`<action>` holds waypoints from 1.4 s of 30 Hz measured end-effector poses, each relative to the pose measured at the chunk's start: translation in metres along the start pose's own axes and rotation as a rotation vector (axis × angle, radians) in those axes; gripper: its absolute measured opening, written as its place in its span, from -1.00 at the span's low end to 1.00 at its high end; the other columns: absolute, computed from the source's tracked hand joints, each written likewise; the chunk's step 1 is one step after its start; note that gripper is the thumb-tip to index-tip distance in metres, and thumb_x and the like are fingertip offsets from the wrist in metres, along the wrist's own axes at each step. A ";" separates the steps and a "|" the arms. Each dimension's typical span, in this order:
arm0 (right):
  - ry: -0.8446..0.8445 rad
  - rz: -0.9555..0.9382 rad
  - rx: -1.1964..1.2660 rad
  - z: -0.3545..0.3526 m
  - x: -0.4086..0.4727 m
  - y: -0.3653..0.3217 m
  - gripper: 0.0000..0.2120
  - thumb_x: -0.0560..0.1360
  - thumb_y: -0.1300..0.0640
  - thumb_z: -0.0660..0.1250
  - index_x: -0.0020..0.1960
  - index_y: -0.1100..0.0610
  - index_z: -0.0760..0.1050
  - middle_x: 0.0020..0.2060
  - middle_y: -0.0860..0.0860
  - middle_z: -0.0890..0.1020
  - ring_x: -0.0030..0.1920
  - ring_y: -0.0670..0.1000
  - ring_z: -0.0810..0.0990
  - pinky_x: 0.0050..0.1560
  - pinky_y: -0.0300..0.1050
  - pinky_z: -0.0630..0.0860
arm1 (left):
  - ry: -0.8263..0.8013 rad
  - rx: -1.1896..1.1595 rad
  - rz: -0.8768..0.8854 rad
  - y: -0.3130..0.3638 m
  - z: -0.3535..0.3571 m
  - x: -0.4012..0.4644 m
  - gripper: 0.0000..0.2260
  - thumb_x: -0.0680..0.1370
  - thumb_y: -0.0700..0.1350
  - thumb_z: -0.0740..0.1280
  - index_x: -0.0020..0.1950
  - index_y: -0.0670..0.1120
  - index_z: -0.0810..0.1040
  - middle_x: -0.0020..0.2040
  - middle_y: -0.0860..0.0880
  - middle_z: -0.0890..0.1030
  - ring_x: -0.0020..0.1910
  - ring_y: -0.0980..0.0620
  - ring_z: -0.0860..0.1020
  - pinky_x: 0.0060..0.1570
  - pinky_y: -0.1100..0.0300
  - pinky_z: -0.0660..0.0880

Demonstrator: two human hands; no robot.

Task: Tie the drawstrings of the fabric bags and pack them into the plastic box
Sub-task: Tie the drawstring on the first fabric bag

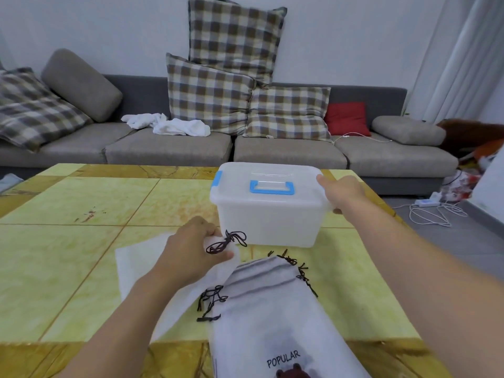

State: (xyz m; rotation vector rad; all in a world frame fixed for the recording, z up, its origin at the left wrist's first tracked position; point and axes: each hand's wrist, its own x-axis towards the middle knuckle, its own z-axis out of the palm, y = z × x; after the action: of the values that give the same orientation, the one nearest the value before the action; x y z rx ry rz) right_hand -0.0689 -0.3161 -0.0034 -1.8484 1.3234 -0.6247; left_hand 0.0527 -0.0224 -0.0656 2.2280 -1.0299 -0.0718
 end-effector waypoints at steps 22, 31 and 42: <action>-0.500 -0.821 -0.291 0.116 -0.096 -0.085 -0.56 0.58 -0.09 0.33 0.36 0.14 0.50 0.39 0.06 0.47 0.38 0.06 0.43 0.31 -0.14 0.31 | 0.145 -0.414 -0.048 -0.002 0.014 0.005 -0.74 0.36 0.01 0.61 -0.21 0.02 0.54 0.41 0.19 0.38 0.04 -0.01 0.61 -0.19 0.17 0.51; -0.404 -0.745 -0.593 0.168 -0.122 -0.099 -0.70 0.57 0.03 0.31 0.29 -0.07 0.55 0.18 0.07 0.30 0.26 0.21 0.30 0.31 0.18 0.36 | 0.043 -0.519 -0.070 -0.005 0.011 0.003 -0.65 0.36 -0.08 0.61 0.05 0.02 0.56 0.05 0.05 0.59 -0.09 0.12 0.61 -0.34 0.34 0.52; -0.497 -0.627 -0.896 0.060 -0.077 -0.082 -0.09 0.17 -0.52 0.44 0.28 0.08 0.51 0.18 0.02 0.57 0.14 0.09 0.54 0.18 0.02 0.50 | 0.164 -0.383 -0.006 -0.001 0.003 -0.001 -0.75 0.37 -0.07 0.60 -0.19 -0.04 0.53 0.48 0.08 0.26 0.30 0.23 0.40 -0.11 0.34 0.42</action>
State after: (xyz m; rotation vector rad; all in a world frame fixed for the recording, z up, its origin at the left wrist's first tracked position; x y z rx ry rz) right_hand -0.0038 -0.2121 0.0306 -2.9357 0.6906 0.2226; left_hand 0.0511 -0.0231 -0.0688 1.8564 -0.8404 -0.0803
